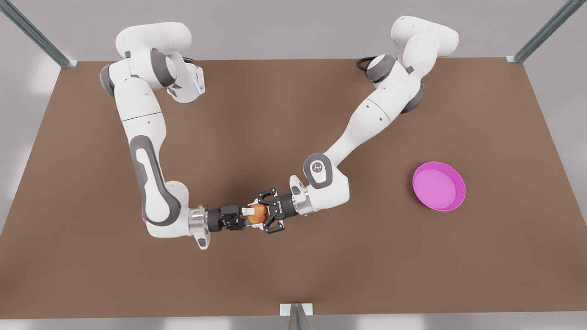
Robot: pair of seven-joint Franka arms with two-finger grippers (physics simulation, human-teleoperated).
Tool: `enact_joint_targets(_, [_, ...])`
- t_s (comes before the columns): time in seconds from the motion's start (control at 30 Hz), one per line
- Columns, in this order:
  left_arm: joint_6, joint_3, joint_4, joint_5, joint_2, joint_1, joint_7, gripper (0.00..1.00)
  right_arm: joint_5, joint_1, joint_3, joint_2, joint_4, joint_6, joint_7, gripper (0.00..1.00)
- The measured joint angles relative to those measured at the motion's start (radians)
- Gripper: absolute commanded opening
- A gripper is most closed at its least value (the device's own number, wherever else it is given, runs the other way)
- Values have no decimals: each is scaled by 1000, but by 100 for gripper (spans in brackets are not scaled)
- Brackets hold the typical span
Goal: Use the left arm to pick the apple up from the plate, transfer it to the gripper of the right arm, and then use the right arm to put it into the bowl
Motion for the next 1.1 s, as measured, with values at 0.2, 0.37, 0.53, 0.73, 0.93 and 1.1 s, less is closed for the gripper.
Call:
enact_joint_targets(0.2, [0,0,0,0,0,1,15,67,2,34,5,1,6,64,-26,97])
enact_joint_targets(0.37, [0,0,0,0,0,0,24,67,-2,42,5,-1,0,93,-43,77])
enact_joint_targets(0.53, [0,0,0,-1,0,0,30,67,-6,37,6,-5,-2,101,-56,70])
enact_joint_targets(0.73, [-6,0,0,3,-2,1,22,100,-34,10,4,-13,-6,85,-67,69])
enact_joint_targets(0.93, [-9,1,0,4,-3,1,10,100,-201,-68,4,-41,-6,44,-69,68])
enact_joint_targets(1.1, [-92,107,-155,201,-160,148,-76,100,-551,-154,0,-107,-32,-30,-65,68])
